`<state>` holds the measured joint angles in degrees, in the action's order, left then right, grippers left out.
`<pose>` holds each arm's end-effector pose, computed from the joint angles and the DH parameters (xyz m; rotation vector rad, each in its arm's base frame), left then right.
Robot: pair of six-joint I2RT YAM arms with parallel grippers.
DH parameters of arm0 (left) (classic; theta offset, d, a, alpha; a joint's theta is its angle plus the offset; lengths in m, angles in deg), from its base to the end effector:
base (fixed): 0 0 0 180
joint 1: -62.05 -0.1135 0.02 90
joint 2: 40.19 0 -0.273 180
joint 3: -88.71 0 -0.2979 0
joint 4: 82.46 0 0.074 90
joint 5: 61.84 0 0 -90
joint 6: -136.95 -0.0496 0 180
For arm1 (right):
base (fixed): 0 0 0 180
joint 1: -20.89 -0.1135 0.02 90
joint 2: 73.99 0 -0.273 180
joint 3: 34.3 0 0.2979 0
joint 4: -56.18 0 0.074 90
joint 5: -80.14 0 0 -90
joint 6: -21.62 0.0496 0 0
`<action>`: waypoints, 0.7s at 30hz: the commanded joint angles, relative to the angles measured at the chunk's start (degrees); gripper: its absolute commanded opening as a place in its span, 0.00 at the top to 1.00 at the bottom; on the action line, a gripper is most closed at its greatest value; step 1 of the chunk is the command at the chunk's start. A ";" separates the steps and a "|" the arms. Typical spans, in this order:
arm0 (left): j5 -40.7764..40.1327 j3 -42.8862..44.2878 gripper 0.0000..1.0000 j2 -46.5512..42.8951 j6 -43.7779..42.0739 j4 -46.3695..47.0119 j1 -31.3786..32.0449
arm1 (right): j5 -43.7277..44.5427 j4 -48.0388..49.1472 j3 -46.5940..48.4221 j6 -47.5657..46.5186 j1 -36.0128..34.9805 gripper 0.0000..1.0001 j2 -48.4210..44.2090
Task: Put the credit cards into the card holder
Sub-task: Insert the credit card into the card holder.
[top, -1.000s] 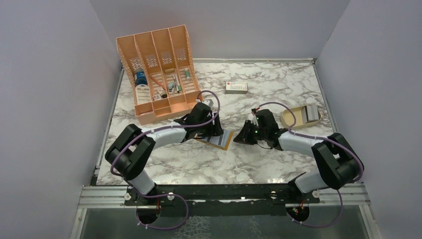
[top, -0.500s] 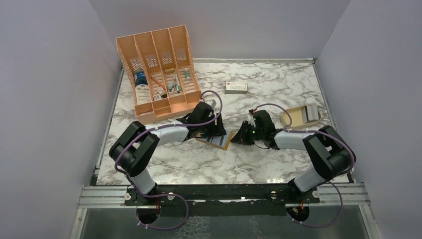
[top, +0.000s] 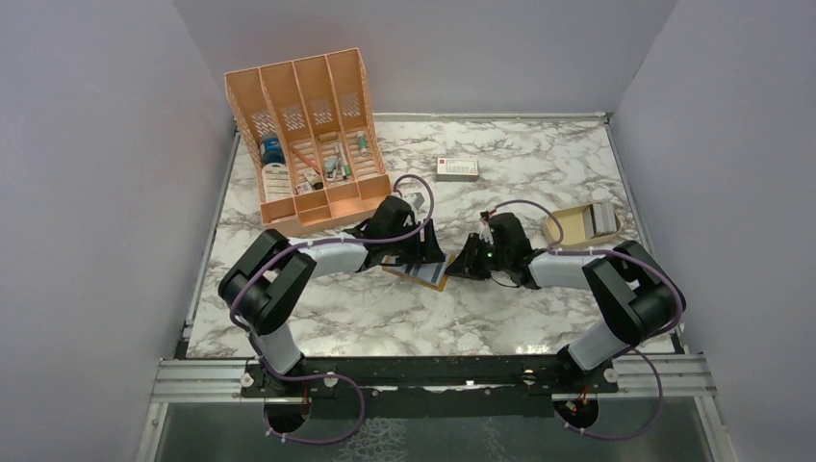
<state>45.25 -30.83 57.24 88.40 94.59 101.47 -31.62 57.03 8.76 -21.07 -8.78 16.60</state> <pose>0.2893 -0.2566 0.1271 0.1292 2.4660 -1.0281 0.2571 0.1676 0.0794 0.2015 2.5865 1.0285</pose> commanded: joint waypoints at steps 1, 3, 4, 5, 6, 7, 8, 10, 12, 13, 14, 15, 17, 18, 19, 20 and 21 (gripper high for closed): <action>4.78 -0.52 0.36 1.92 1.90 3.85 0.03 | 1.65 -0.73 1.16 -1.42 -0.39 0.85 0.34; 4.82 -0.78 0.36 1.76 2.32 3.97 0.12 | 3.00 -3.03 1.69 -2.44 -0.39 0.85 -0.62; 4.86 -1.04 0.36 1.58 2.61 4.20 0.25 | 4.16 -4.58 2.01 -3.11 -0.39 0.85 -1.25; 4.89 -1.37 0.36 1.36 2.97 4.61 0.34 | 5.40 -6.02 2.24 -3.75 -0.39 0.85 -1.93; 4.87 -1.71 0.36 1.10 3.44 4.94 0.50 | 6.46 -7.18 2.41 -4.32 -0.37 0.85 -2.78; 4.87 -2.00 0.36 0.83 3.95 5.31 0.63 | 7.63 -8.31 2.52 -4.97 -0.39 0.85 -3.54; 4.88 -2.26 0.36 0.65 4.51 5.57 0.85 | 8.62 -9.45 2.59 -5.62 -0.34 0.85 -4.22; 4.82 -2.67 0.36 0.40 5.76 6.11 1.26 | 10.61 -12.35 3.14 -6.88 -0.30 0.84 -5.36; 5.05 -3.23 0.36 -0.90 7.47 7.26 1.91 | 12.56 -14.92 3.51 -8.00 -0.30 0.83 -6.83; 5.21 -3.17 0.36 -1.61 7.99 7.61 2.34 | 13.42 -15.95 3.52 -8.48 -0.19 0.82 -7.71; 5.10 -3.01 0.36 -2.04 8.25 7.60 2.79 | 14.17 -16.93 3.47 -8.93 -0.17 0.81 -8.72; 5.03 -2.94 0.36 -2.47 8.48 7.65 3.13 | 14.70 -17.74 3.51 -9.37 -0.09 0.79 -9.61; 4.79 -2.86 0.36 -3.35 9.01 7.55 3.24 | 15.55 -19.25 3.44 -9.89 0.09 0.75 -11.40; 4.01 -2.70 0.36 -4.02 8.92 6.90 3.22 | 16.05 -19.84 3.46 -10.02 0.20 0.73 -12.27; 2.13 -2.14 0.35 -4.79 8.23 4.53 3.21 | 16.28 -20.35 3.41 -10.10 0.22 0.71 -12.99; 0.02 -1.03 0.35 -5.49 7.19 1.05 3.10 | 16.20 -20.77 3.37 -10.13 0.23 0.69 -13.60; -2.09 0.17 0.34 -6.05 5.62 -2.80 2.96 | 16.03 -20.88 3.24 -10.07 0.23 0.67 -14.11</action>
<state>48.39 -33.36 55.20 96.12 99.63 104.59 -19.05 39.77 10.90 -29.47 -8.71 5.28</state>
